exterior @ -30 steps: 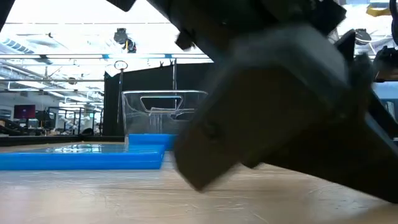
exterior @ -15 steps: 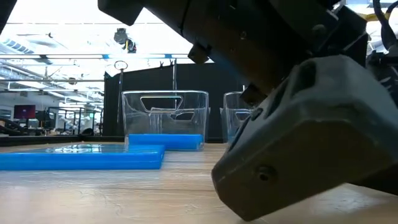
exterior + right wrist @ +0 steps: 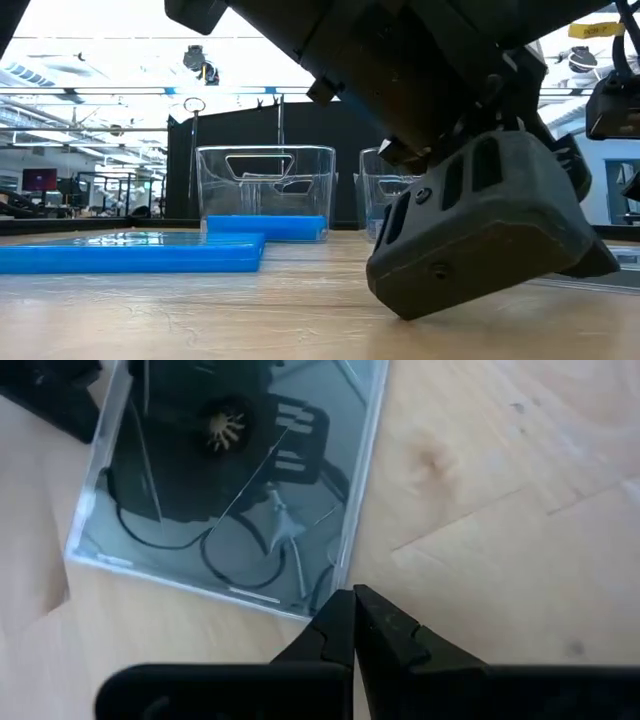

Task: Pick & place jewel cases by type
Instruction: Put the black cd case into the right transparent bin

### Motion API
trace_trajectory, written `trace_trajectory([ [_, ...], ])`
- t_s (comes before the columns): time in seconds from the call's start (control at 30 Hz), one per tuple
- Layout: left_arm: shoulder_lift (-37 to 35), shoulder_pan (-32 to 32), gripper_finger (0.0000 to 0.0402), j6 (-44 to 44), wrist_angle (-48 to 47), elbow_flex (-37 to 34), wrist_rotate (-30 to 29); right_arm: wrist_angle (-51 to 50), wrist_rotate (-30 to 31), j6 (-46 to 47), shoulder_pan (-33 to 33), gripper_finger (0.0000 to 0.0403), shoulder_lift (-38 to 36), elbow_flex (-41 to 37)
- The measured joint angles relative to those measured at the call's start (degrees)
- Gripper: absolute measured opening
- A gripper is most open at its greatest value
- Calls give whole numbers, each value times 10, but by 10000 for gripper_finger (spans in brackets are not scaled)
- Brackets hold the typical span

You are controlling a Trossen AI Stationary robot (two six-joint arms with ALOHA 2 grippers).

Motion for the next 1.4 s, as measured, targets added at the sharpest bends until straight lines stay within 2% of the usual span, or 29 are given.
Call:
trace_trajectory([
  [0.27,0,3,250,-3,-1,0,19,1,-2,-7,0,0,0,0],
  [0.47,0,3,250,-18,10,-1,-12,22,-1,-41,1,0,0,-1],
  [0.7,0,5,250,-17,15,-2,-5,37,-1,-50,1,0,0,-2],
  [1.07,1,4,250,-7,36,-2,-29,39,9,-55,2,0,0,-1],
  [1.4,1,4,250,36,58,-2,-38,38,4,-67,1,0,-1,-1],
])
